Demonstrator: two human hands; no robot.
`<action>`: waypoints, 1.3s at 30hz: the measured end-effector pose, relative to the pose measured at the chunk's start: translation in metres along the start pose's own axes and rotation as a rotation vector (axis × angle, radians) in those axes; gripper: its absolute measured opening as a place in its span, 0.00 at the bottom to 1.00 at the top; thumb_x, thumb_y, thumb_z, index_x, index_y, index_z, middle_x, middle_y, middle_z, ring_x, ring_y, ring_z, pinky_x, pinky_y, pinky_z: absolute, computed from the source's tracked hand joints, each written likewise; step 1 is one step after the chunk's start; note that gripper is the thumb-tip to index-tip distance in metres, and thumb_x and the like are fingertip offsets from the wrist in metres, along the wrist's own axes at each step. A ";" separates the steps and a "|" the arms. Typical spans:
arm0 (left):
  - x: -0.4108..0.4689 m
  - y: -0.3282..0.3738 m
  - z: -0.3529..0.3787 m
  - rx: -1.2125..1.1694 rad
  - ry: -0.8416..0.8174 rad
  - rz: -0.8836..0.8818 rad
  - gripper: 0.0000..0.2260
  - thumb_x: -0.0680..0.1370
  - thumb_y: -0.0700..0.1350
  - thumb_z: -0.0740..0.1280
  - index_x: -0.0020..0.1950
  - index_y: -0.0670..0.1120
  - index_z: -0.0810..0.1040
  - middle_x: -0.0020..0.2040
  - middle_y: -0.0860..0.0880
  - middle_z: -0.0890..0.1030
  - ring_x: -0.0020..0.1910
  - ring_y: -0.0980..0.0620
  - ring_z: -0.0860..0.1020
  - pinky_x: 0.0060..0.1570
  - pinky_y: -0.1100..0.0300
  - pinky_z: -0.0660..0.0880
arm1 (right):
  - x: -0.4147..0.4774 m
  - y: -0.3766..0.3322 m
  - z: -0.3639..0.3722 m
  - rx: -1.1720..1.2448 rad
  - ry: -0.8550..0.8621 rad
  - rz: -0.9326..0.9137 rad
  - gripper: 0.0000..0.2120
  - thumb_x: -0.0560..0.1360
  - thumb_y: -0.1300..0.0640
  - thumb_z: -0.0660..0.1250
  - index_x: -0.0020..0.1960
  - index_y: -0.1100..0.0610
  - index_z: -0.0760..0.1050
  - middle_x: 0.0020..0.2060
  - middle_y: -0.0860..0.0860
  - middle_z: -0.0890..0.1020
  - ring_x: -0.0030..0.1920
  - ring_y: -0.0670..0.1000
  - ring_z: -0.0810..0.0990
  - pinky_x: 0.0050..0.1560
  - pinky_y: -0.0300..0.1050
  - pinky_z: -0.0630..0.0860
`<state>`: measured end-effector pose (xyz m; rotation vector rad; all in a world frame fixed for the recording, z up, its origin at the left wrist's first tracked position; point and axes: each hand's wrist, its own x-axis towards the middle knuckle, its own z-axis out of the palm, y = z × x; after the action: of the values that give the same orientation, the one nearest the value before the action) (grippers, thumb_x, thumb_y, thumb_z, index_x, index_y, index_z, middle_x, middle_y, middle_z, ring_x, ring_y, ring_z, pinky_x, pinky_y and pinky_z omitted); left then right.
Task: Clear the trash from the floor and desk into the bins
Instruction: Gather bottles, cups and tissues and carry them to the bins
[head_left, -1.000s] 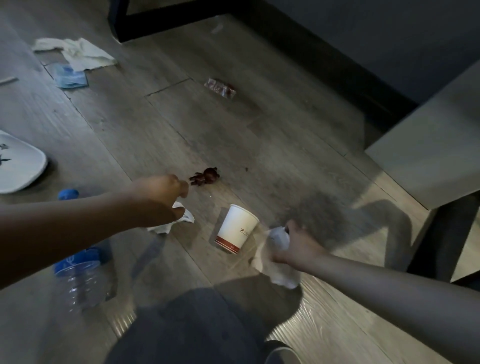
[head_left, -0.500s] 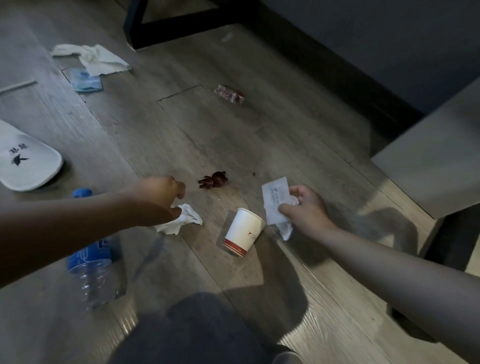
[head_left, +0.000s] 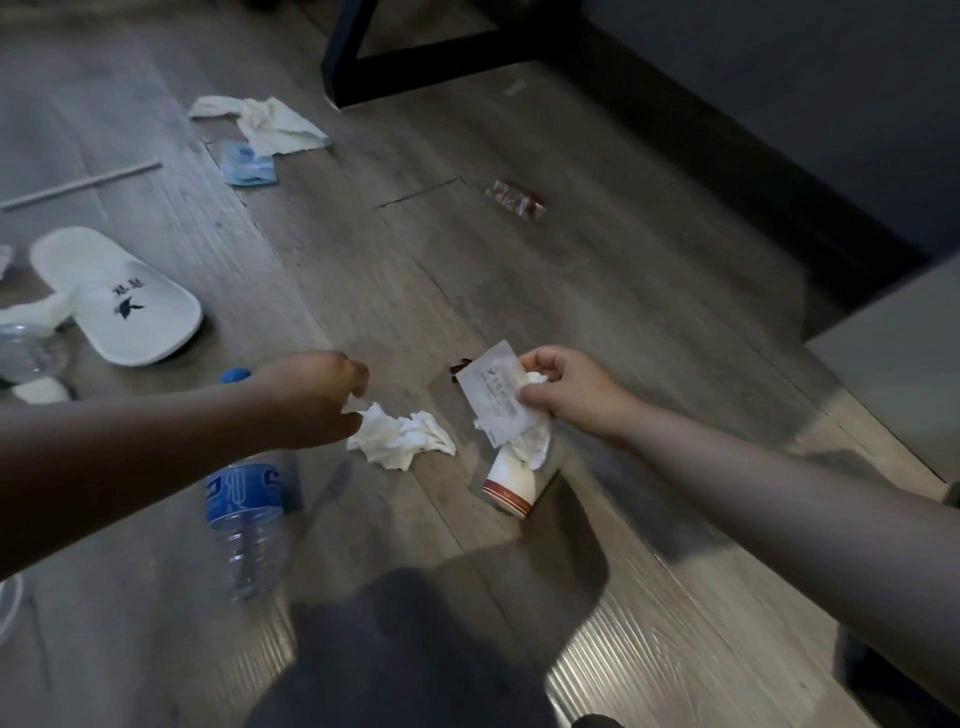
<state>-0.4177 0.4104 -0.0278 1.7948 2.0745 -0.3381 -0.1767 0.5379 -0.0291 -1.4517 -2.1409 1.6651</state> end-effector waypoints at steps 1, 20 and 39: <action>-0.001 -0.004 0.001 -0.005 0.008 -0.003 0.16 0.77 0.52 0.64 0.63 0.50 0.72 0.56 0.50 0.75 0.52 0.53 0.74 0.51 0.60 0.73 | 0.009 -0.003 0.002 -0.024 0.013 -0.019 0.09 0.75 0.65 0.66 0.53 0.56 0.77 0.51 0.55 0.83 0.48 0.51 0.83 0.48 0.46 0.81; -0.009 -0.045 0.034 -0.149 -0.012 -0.034 0.13 0.77 0.51 0.66 0.60 0.49 0.74 0.54 0.51 0.75 0.48 0.56 0.75 0.43 0.64 0.72 | 0.091 0.006 0.068 -0.574 0.092 0.032 0.22 0.67 0.61 0.71 0.61 0.54 0.72 0.61 0.57 0.70 0.54 0.56 0.76 0.50 0.42 0.74; -0.020 -0.051 0.024 -0.076 0.022 -0.076 0.14 0.77 0.50 0.66 0.60 0.48 0.74 0.53 0.49 0.77 0.48 0.52 0.76 0.47 0.60 0.76 | 0.041 -0.011 0.114 -0.579 -0.085 -0.065 0.44 0.65 0.43 0.75 0.74 0.49 0.56 0.68 0.55 0.62 0.66 0.59 0.67 0.63 0.52 0.71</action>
<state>-0.4629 0.3744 -0.0438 1.6872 2.1452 -0.2578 -0.2690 0.4840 -0.0867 -1.4114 -2.8404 1.1474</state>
